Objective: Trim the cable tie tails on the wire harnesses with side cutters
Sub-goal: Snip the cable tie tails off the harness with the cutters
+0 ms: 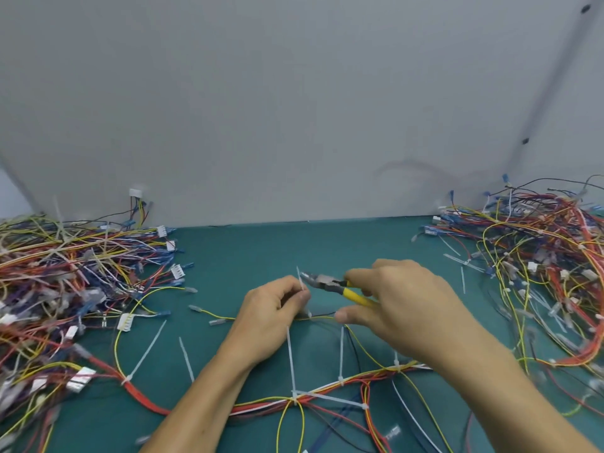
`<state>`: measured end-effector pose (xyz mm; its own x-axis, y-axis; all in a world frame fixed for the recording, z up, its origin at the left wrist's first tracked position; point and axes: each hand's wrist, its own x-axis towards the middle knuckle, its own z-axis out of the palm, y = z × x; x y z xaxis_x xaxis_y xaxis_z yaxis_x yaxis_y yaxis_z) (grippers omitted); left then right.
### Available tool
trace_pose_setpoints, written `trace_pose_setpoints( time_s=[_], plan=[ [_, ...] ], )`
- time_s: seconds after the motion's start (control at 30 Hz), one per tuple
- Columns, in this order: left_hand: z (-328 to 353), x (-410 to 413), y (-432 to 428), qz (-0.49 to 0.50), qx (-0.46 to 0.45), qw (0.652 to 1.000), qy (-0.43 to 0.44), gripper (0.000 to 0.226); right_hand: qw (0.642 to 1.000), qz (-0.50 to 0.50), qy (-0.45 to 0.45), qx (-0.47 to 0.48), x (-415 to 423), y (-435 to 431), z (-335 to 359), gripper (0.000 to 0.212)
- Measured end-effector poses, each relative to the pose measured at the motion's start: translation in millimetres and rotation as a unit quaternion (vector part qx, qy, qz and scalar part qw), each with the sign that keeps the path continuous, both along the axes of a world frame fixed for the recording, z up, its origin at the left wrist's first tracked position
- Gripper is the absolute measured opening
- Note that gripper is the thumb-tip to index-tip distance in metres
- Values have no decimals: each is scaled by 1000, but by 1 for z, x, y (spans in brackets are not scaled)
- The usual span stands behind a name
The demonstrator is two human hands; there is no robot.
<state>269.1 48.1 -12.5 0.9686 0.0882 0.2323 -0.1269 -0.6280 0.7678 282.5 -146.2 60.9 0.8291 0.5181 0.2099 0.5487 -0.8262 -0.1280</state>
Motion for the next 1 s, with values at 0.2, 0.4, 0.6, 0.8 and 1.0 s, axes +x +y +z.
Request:
trace_pose_setpoints(
  time_s=[0.2,0.4,0.6,0.8,1.0],
  plan=[
    [-4,1,1,5,-69,998,4,17,998,-14,-9,-56,-3,7,-24,42],
    [-5,2,1,1,-60,998,-1,17,996,-38,14,-78,10,-1,-35,46],
    [-6,2,0,3,-52,999,-3,17,996,-39,48,-69,15,-4,-39,49],
    [-7,1,-1,5,-44,999,-15,16,996,-13,58,-67,14,0,-38,47],
    [-7,2,-2,-2,-46,999,-15,18,994,-9,80,-76,13,-3,-33,45]
  ],
)
